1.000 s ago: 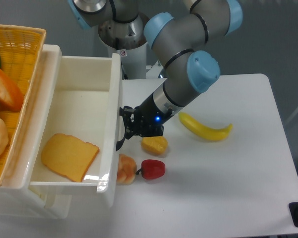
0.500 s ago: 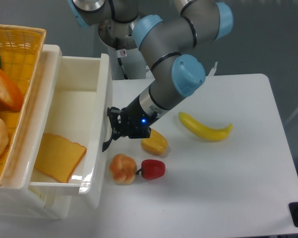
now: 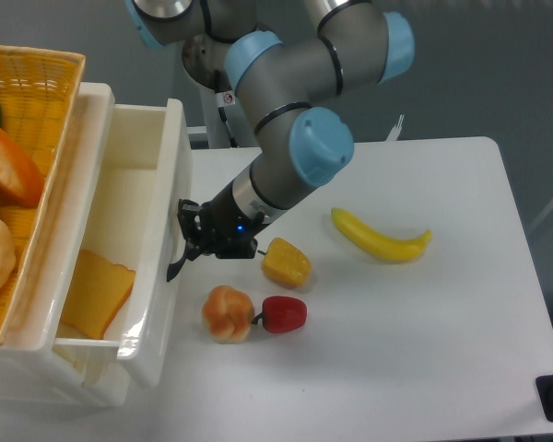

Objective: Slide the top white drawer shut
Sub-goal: 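Push the drawer front with the gripper, sliding the drawer shut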

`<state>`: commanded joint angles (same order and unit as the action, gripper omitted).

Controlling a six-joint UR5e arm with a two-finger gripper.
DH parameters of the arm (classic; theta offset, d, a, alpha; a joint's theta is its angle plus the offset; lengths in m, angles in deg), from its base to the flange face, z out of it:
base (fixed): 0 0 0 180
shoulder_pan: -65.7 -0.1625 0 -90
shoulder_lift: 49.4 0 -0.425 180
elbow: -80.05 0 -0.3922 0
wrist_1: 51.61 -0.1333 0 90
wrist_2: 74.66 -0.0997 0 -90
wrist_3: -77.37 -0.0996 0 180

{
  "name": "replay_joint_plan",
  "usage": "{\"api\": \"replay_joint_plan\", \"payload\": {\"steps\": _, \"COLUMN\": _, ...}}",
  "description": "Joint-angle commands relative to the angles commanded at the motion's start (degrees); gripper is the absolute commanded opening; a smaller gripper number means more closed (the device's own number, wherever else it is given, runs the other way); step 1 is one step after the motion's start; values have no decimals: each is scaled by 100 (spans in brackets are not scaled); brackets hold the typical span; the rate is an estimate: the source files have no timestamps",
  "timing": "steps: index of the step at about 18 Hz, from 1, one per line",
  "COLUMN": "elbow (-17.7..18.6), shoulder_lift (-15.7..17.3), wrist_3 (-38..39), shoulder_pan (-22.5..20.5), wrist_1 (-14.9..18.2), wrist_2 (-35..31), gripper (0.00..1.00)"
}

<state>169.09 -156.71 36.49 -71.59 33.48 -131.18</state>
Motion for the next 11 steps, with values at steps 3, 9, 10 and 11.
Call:
{"api": "replay_joint_plan", "payload": {"steps": 3, "elbow": 0, "shoulder_lift": -9, "wrist_3": 176, "shoulder_pan": 141, "wrist_1": -132, "wrist_2": 9, "gripper": 0}}
{"api": "replay_joint_plan", "payload": {"steps": 9, "elbow": 0, "shoulder_lift": -26, "wrist_3": 291, "shoulder_pan": 360, "wrist_1": -203, "wrist_2": 44, "gripper": 0}}
{"api": "replay_joint_plan", "payload": {"steps": 10, "elbow": 0, "shoulder_lift": -18, "wrist_3": 291, "shoulder_pan": 370, "wrist_1": -203, "wrist_2": 62, "gripper": 0}}
{"api": "replay_joint_plan", "payload": {"steps": 11, "elbow": 0, "shoulder_lift": -18, "wrist_3": 291, "shoulder_pan": 387, "wrist_1": -203, "wrist_2": 62, "gripper": 0}}
